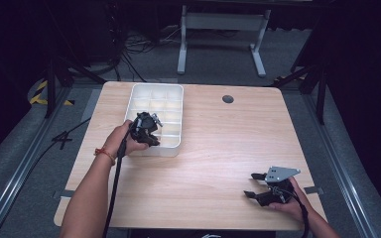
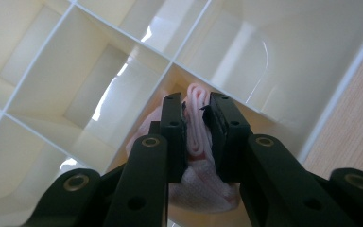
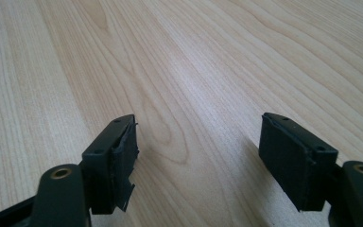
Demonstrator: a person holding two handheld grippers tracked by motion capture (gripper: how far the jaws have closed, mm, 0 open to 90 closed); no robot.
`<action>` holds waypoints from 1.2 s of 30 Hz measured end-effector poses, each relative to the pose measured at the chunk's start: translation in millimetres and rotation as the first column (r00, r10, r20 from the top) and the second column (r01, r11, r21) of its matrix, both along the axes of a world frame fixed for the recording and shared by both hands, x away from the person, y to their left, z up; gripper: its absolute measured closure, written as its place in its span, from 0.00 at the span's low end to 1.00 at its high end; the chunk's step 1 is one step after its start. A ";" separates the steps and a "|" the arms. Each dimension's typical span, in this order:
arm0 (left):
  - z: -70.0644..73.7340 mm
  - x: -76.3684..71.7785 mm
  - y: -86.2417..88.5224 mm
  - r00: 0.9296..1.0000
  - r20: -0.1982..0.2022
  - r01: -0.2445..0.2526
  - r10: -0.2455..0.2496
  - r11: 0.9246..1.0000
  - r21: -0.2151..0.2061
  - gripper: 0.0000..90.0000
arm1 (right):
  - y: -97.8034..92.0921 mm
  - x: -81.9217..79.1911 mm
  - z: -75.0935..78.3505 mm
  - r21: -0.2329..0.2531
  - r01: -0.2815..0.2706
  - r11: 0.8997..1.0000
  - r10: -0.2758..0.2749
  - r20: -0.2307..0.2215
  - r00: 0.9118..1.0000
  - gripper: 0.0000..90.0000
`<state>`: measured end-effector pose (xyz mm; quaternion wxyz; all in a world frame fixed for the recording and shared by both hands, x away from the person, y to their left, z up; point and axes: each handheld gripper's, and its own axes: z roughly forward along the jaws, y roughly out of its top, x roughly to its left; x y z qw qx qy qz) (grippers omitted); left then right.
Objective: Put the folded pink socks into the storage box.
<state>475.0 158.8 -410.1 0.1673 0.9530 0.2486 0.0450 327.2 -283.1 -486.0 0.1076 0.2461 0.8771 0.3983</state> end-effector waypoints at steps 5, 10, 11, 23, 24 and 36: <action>-2.9 0.3 -0.3 1.000 0.000 -0.003 0.003 1.000 -0.007 0.86 | 0.1 -0.1 0.0 -0.001 0.000 1.000 0.000 0.001 1.000 0.32; -3.7 0.7 -0.4 1.000 -0.005 -0.002 0.002 1.000 -0.007 0.86 | 0.1 -0.1 0.0 -0.001 0.000 1.000 0.000 0.001 1.000 0.32; -3.9 0.7 -0.5 1.000 -0.008 -0.004 0.004 1.000 -0.009 0.86 | 0.1 -0.1 0.0 -0.001 0.000 1.000 0.000 0.001 1.000 0.32; -0.9 -3.0 6.2 1.000 0.020 -0.020 0.022 0.998 -0.055 0.84 | 0.2 0.0 -0.1 -0.003 -0.008 1.000 0.008 0.005 1.000 0.31; -0.5 -3.2 6.7 1.000 0.021 -0.019 0.020 0.998 -0.056 0.84 | 0.2 0.1 -0.1 -0.002 -0.008 1.000 0.008 0.004 1.000 0.31; 4.2 -6.2 9.3 0.999 0.042 -0.013 0.016 0.998 -0.060 0.83 | 0.2 0.0 -0.1 -0.003 -0.008 1.000 0.008 0.005 1.000 0.31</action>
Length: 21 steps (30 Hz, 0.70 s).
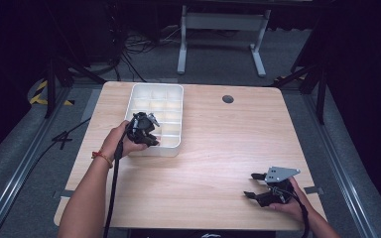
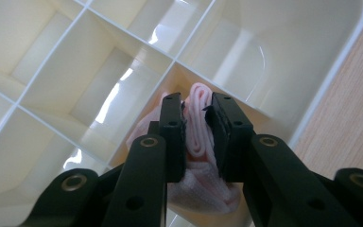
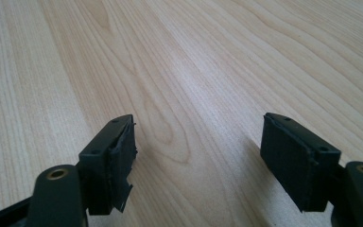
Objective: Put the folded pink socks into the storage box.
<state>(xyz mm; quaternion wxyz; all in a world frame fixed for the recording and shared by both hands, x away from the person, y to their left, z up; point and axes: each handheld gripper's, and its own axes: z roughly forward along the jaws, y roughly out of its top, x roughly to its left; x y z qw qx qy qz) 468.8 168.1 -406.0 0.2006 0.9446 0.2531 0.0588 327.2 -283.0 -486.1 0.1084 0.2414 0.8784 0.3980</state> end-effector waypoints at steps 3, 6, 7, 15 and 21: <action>5.0 -2.8 1.6 1.000 0.022 -0.009 0.010 1.000 -0.018 0.82 | -0.1 -0.3 -0.1 0.000 0.001 1.000 -0.001 0.001 1.000 0.31; 9.4 -5.7 3.7 0.999 0.039 -0.013 0.014 1.000 -0.023 0.81 | -0.2 -0.3 -0.1 0.000 0.000 1.000 0.000 0.001 1.000 0.31; 11.5 -6.7 4.6 0.999 0.044 -0.014 0.015 1.000 -0.016 0.81 | -0.2 -0.5 -0.1 0.000 0.001 1.000 -0.001 -0.001 1.000 0.31; 22.3 -13.0 9.9 0.994 0.102 -0.037 0.042 0.998 -0.049 0.75 | -0.3 -0.6 0.0 0.001 0.006 1.000 -0.006 -0.003 1.000 0.30; 33.2 -22.5 11.5 0.983 0.174 -0.037 0.053 0.995 -0.096 0.69 | -0.7 -0.4 0.0 0.002 0.009 1.000 -0.009 -0.007 1.000 0.30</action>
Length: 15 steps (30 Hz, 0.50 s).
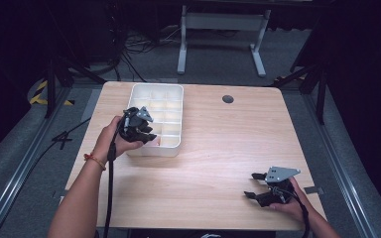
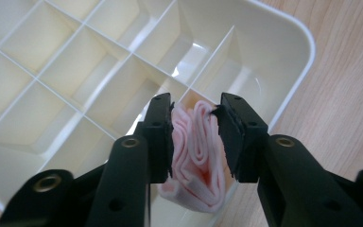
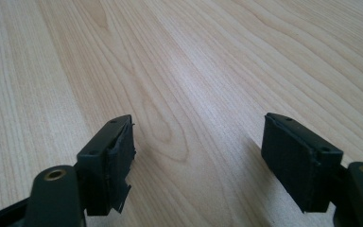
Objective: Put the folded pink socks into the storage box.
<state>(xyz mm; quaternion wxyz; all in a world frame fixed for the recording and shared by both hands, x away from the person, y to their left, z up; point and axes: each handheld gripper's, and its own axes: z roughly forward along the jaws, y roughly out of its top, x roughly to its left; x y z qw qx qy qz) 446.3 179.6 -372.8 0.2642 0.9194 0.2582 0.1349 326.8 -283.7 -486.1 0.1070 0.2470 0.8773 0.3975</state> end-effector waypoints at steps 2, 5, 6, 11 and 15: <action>2.5 -2.5 -0.8 1.000 0.014 0.009 -0.009 1.000 -0.007 0.65 | 0.0 0.0 0.0 0.000 0.000 1.000 0.000 0.001 1.000 0.30; 6.0 -8.5 -4.9 0.997 0.081 -0.013 0.016 0.999 -0.036 0.55 | -0.2 0.1 0.0 0.000 0.004 1.000 -0.004 0.000 1.000 0.30; 6.0 -8.5 -4.9 0.997 0.081 -0.013 0.016 0.999 -0.036 0.54 | -0.2 0.1 0.0 0.000 0.004 1.000 -0.004 0.000 1.000 0.30; 11.3 -18.6 -11.2 0.991 0.130 -0.003 0.011 0.998 -0.059 0.48 | -0.6 0.4 0.0 0.000 0.006 1.000 -0.006 0.001 1.000 0.30; 14.2 -26.2 -14.8 0.987 0.158 0.016 -0.005 0.998 -0.068 0.42 | -0.6 0.3 0.0 0.000 0.006 1.000 -0.006 0.002 1.000 0.30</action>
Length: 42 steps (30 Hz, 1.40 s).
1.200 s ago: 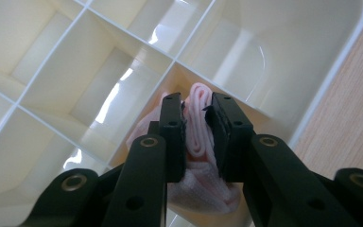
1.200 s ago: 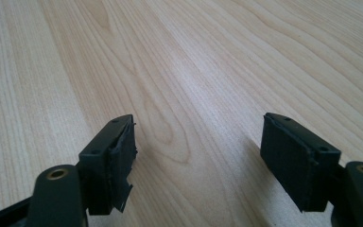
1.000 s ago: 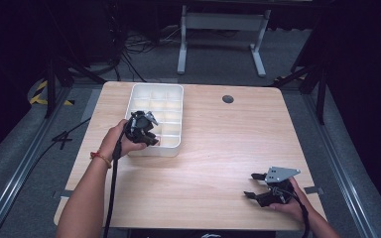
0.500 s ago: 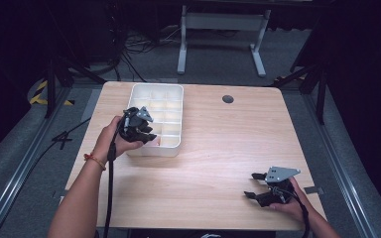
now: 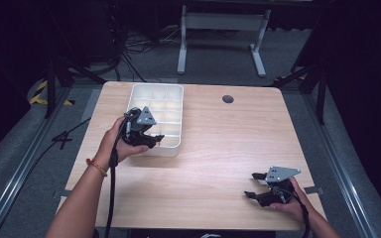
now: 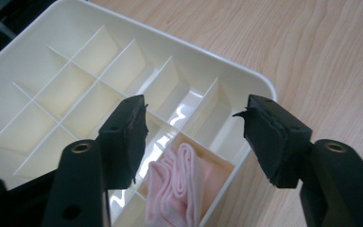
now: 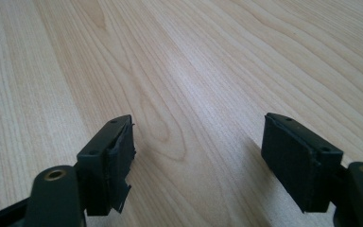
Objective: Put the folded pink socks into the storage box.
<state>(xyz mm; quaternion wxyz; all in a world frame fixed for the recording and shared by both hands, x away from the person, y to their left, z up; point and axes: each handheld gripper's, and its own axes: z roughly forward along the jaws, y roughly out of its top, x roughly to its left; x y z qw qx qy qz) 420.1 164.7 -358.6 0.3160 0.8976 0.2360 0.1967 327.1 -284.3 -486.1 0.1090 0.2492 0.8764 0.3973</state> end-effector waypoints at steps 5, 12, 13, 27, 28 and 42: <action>1.6 -9.1 -4.0 1.000 0.014 -0.001 0.001 1.000 -0.022 0.34 | 0.1 0.0 -0.1 0.000 0.000 1.000 0.000 0.001 1.000 0.30; -0.4 -24.2 -8.9 0.999 0.043 0.019 -0.019 1.000 -0.019 0.27 | 0.1 0.0 -0.1 -0.001 0.000 1.000 0.000 0.002 1.000 0.30; -0.4 -24.2 -8.9 0.999 0.043 0.019 -0.019 1.000 -0.019 0.26 | 0.1 0.0 -0.1 -0.001 0.000 1.000 0.000 0.002 1.000 0.30; -7.6 -54.2 -5.7 0.992 0.119 0.032 -0.036 0.999 0.035 0.24 | 0.2 -0.1 -0.2 -0.001 0.001 1.000 -0.001 0.002 1.000 0.30; -7.9 -55.9 -5.4 0.992 0.121 0.035 -0.041 0.998 0.054 0.24 | 0.2 -0.2 -0.2 -0.001 0.001 1.000 -0.001 0.002 1.000 0.30; -23.1 -73.3 5.6 0.989 0.136 0.040 -0.054 0.994 0.102 0.24 | 0.2 -0.1 -0.2 0.000 0.001 1.000 -0.001 0.001 1.000 0.30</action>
